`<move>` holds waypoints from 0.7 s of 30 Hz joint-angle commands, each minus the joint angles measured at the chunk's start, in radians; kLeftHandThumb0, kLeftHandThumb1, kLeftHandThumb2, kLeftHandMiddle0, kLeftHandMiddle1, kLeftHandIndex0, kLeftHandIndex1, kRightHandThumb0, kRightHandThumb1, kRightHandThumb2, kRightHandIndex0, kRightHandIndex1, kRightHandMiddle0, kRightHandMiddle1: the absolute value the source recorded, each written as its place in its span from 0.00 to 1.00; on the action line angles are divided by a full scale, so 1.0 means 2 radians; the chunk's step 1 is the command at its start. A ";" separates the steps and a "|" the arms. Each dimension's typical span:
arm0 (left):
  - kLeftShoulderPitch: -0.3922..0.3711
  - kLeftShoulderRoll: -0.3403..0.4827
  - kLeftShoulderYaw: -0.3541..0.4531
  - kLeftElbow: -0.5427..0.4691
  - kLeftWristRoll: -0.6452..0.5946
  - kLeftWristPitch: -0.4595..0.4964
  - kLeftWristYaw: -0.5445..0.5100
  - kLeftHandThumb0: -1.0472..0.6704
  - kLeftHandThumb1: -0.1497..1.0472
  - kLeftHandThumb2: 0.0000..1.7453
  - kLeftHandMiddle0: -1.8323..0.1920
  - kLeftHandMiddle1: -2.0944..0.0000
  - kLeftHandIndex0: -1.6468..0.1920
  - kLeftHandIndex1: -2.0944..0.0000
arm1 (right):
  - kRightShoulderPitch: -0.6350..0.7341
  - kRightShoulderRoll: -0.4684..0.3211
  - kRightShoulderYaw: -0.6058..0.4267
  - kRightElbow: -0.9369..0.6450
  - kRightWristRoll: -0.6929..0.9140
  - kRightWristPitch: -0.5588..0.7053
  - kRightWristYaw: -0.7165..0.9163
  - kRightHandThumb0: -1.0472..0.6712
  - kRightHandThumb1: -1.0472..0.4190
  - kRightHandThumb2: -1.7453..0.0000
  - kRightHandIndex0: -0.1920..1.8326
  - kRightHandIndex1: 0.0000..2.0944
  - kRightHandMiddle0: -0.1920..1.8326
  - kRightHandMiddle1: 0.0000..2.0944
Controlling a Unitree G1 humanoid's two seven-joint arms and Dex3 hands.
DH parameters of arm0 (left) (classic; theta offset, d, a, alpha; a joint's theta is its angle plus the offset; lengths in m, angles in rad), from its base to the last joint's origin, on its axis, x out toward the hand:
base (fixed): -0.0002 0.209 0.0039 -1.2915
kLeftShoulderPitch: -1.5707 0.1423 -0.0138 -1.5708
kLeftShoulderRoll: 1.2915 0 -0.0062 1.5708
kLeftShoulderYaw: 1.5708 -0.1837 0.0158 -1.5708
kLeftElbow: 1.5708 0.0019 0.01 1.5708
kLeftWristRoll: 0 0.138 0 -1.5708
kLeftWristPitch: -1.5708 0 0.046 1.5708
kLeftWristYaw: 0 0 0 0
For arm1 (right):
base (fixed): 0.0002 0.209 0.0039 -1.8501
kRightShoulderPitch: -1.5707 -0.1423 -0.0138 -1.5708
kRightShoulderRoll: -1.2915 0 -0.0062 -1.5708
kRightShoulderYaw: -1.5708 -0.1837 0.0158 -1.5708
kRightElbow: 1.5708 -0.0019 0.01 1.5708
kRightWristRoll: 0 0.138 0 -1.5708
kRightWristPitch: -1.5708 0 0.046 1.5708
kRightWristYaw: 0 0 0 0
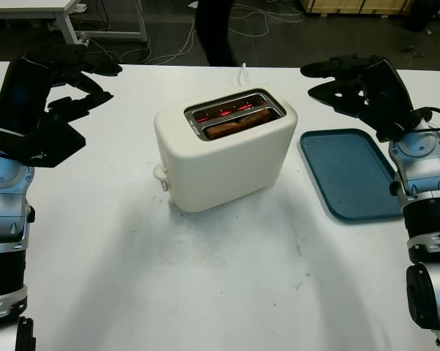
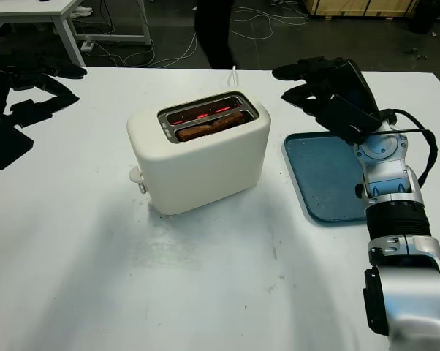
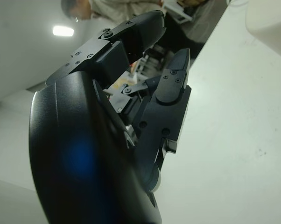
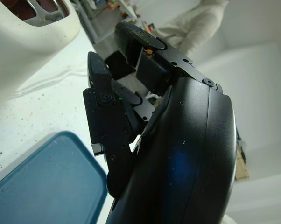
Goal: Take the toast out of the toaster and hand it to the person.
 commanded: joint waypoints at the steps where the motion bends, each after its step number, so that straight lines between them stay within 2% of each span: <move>1: 0.003 0.000 -0.001 -0.005 -0.002 0.002 -0.002 0.56 0.84 0.01 0.52 0.59 0.43 0.79 | -0.001 -0.003 -0.004 -0.001 0.005 0.000 0.001 0.47 0.09 0.95 0.58 0.13 0.55 0.00; 10: 0.011 0.003 -0.002 -0.018 0.003 0.004 -0.004 0.61 0.84 0.01 0.53 0.59 0.44 0.79 | -0.003 -0.002 -0.005 0.001 0.007 0.001 0.000 0.47 0.09 0.95 0.57 0.12 0.54 0.00; 21: 0.012 0.006 -0.001 -0.021 0.006 0.015 -0.009 0.61 0.84 0.01 0.52 0.61 0.45 0.79 | -0.005 0.001 -0.005 0.001 0.011 -0.002 0.004 0.49 0.09 0.95 0.57 0.13 0.54 0.00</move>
